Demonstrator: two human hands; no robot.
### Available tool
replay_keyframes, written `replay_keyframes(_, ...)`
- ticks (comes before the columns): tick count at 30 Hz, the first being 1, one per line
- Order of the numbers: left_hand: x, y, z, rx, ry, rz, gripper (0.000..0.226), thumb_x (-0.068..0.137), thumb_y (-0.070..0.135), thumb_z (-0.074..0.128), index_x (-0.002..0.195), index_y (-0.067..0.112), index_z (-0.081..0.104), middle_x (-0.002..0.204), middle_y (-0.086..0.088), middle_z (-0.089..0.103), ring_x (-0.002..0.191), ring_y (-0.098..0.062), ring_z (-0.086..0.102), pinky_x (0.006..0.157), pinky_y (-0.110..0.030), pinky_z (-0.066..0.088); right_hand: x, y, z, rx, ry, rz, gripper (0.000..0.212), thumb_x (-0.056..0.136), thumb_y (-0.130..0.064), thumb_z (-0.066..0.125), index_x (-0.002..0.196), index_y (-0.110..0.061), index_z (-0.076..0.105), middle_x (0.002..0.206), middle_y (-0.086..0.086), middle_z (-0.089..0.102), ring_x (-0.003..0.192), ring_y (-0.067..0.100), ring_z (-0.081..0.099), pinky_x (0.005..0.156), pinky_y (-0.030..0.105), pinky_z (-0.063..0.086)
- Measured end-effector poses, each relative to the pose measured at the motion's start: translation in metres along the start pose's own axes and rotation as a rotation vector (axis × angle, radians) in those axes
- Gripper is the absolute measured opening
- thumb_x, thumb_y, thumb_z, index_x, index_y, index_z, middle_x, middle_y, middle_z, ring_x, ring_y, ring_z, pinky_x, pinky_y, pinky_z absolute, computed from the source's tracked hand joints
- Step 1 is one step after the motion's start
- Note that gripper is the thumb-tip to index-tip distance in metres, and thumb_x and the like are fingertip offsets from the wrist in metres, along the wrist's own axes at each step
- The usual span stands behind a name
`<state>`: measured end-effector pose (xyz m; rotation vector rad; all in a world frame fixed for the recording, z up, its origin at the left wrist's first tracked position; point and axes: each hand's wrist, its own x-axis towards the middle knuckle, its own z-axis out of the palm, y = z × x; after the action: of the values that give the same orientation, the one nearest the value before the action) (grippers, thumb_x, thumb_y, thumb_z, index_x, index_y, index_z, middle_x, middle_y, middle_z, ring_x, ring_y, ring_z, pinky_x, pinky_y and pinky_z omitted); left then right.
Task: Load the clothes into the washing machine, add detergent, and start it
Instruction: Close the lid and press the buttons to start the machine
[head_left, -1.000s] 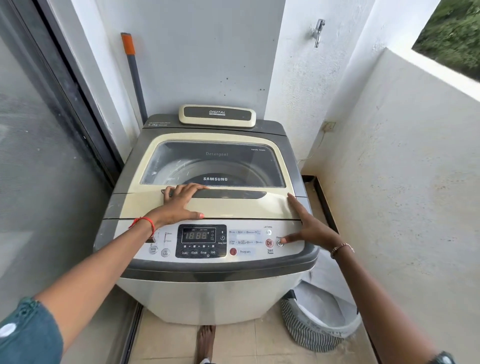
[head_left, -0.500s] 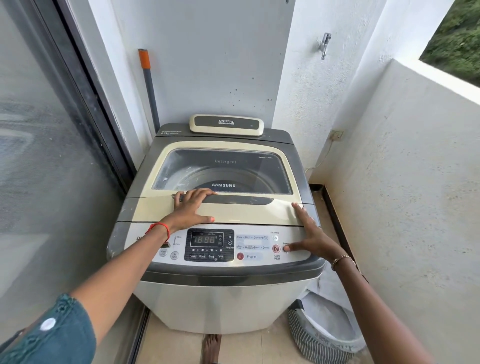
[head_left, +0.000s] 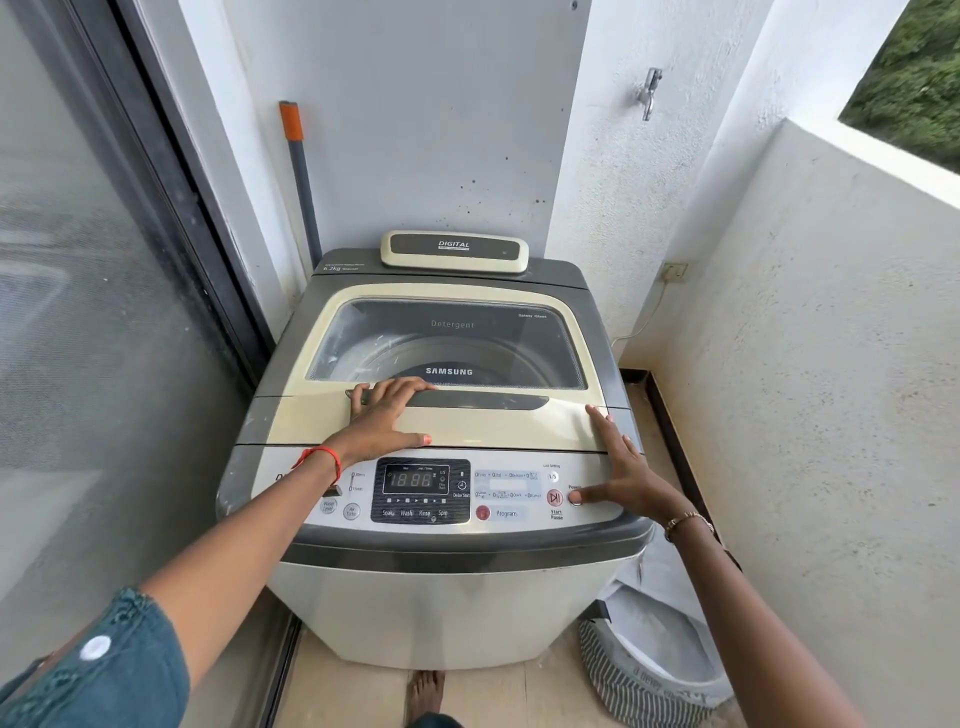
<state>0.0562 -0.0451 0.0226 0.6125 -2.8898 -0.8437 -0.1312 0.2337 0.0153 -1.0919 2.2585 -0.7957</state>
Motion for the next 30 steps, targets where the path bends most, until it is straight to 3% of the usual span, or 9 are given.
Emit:
replay_keyframes(6, 0.002, -0.004, 0.002, 0.005, 0.002, 0.003, 0.078, 0.062, 0.057, 0.054, 0.134, 0.035, 0.035, 0.142, 0.014, 0.030, 0.136, -0.008, 0.013, 0.109, -0.036, -0.005, 0.000, 0.001, 0.002, -0.015, 0.002, -0.041, 0.108, 0.069, -0.024, 0.080, 0.144, -0.031, 0.002, 0.156, -0.002, 0.002, 0.144, 0.018, -0.005, 0.112, 0.029, -0.009)
replay_keyframes(12, 0.000, -0.002, 0.001, 0.024, -0.004, 0.010, 0.088, 0.054, 0.067, 0.044, 0.135, 0.034, 0.033, 0.142, 0.013, 0.030, 0.135, -0.008, 0.014, 0.109, -0.036, -0.004, -0.008, -0.004, 0.003, -0.033, 0.008, -0.023, 0.102, 0.075, -0.024, 0.075, 0.146, -0.025, 0.002, 0.156, 0.001, 0.001, 0.143, 0.023, -0.002, 0.114, 0.037, -0.007)
replay_keyframes(16, -0.001, 0.000, 0.001, 0.025, -0.017, 0.003, 0.077, 0.069, 0.053, 0.061, 0.137, 0.033, 0.031, 0.145, 0.011, 0.028, 0.138, -0.012, 0.012, 0.110, -0.038, -0.007, -0.012, 0.002, 0.009, 0.007, 0.037, 0.017, 0.102, 0.074, -0.033, 0.075, 0.142, -0.039, -0.001, 0.156, -0.003, 0.003, 0.143, 0.028, 0.001, 0.115, 0.047, 0.001)
replay_keyframes(18, -0.001, 0.000, 0.001, 0.029, -0.021, 0.002, 0.074, 0.074, 0.048, 0.064, 0.138, 0.033, 0.030, 0.146, 0.010, 0.026, 0.138, -0.013, 0.011, 0.110, -0.039, -0.008, -0.013, 0.002, 0.010, 0.014, 0.050, 0.013, 0.102, 0.073, -0.032, 0.076, 0.144, -0.035, 0.002, 0.155, -0.002, 0.007, 0.142, 0.027, 0.006, 0.117, 0.047, 0.003)
replay_keyframes(21, -0.002, -0.001, 0.001, 0.033, -0.026, 0.005, 0.080, 0.065, 0.053, 0.055, 0.138, 0.034, 0.030, 0.147, 0.010, 0.025, 0.138, -0.012, 0.010, 0.110, -0.039, -0.007, -0.012, 0.003, 0.012, 0.048, 0.089, 0.003, 0.104, 0.069, -0.030, 0.079, 0.145, -0.028, 0.008, 0.154, 0.000, 0.015, 0.141, 0.023, 0.014, 0.117, 0.047, 0.008)
replay_keyframes(24, -0.001, -0.002, 0.002, 0.033, -0.014, 0.012, 0.080, 0.064, 0.053, 0.055, 0.138, 0.034, 0.030, 0.147, 0.010, 0.026, 0.138, -0.011, 0.010, 0.110, -0.039, -0.006, -0.011, 0.004, 0.014, 0.091, 0.119, 0.033, 0.105, 0.061, -0.041, 0.077, 0.144, -0.032, 0.013, 0.153, -0.002, 0.018, 0.141, 0.024, 0.014, 0.117, 0.048, 0.009)
replay_keyframes(27, 0.001, -0.003, 0.003, 0.043, 0.009, 0.024, 0.078, 0.064, 0.052, 0.056, 0.137, 0.034, 0.032, 0.145, 0.011, 0.028, 0.136, -0.011, 0.013, 0.108, -0.037, -0.002, -0.012, -0.002, 0.018, 0.100, 0.178, 0.056, 0.105, 0.060, -0.051, 0.074, 0.144, -0.030, 0.016, 0.152, -0.005, 0.020, 0.142, 0.020, 0.012, 0.118, 0.039, 0.004)
replay_keyframes(30, 0.002, -0.006, 0.005, 0.043, 0.021, 0.035, 0.074, 0.071, 0.048, 0.063, 0.136, 0.036, 0.032, 0.144, 0.012, 0.029, 0.136, -0.011, 0.014, 0.108, -0.040, -0.002, -0.013, -0.010, 0.026, 0.010, 0.251, 0.056, 0.114, 0.048, -0.076, 0.055, 0.144, -0.029, 0.016, 0.154, -0.006, 0.020, 0.142, 0.010, 0.012, 0.116, 0.035, -0.002)
